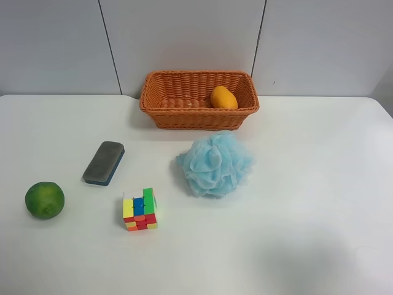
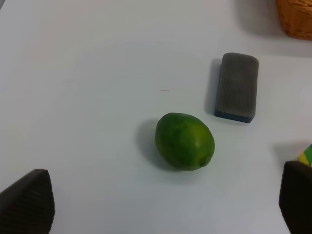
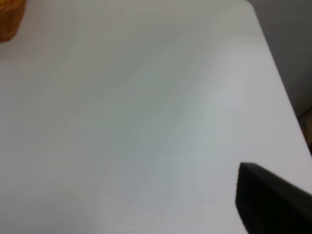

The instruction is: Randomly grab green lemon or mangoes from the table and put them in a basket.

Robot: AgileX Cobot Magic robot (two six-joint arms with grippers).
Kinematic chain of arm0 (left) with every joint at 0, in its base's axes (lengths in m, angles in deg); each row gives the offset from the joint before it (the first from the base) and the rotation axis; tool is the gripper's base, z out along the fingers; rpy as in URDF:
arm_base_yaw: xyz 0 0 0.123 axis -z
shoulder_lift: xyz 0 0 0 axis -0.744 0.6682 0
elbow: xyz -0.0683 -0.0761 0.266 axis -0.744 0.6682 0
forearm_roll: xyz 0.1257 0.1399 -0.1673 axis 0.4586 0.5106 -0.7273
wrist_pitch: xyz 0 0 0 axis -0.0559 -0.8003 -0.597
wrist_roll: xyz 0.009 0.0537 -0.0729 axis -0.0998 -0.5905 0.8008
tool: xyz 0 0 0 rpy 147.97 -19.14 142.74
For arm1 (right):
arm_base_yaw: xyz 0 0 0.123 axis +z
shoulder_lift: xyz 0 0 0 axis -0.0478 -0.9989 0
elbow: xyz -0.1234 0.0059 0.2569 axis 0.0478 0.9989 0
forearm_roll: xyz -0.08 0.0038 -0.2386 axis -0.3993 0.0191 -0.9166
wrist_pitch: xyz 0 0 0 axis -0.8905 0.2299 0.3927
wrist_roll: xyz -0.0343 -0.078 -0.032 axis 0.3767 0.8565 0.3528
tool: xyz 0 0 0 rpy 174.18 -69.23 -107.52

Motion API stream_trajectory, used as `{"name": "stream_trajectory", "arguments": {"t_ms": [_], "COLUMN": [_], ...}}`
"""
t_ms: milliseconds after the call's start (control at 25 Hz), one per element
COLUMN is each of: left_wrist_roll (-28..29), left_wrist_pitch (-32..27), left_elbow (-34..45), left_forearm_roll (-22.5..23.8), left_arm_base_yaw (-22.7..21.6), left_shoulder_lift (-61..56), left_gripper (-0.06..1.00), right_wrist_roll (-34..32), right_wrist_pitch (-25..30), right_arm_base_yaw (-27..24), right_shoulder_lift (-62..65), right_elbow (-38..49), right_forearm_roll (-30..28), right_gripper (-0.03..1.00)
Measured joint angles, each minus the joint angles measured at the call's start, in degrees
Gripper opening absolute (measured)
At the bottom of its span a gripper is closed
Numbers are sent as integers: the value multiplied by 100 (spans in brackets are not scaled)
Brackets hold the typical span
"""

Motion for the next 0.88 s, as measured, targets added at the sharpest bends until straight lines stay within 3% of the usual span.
{"name": "stream_trajectory", "arguments": {"t_ms": [120,880], "left_wrist_roll": [0,0], "left_wrist_pitch": [0,0], "left_elbow": [0,0], "left_forearm_roll": [0,0], "left_arm_base_yaw": [0,0], "left_shoulder_lift": [0,0], "left_gripper": [90,90], "right_wrist_roll": [75,77], "right_wrist_pitch": [0,-12], "right_arm_base_yaw": [-224,-230], "right_shoulder_lift": [0,0], "right_elbow": [14,14], "right_forearm_roll": [48,48], "right_gripper": [97,97]}}
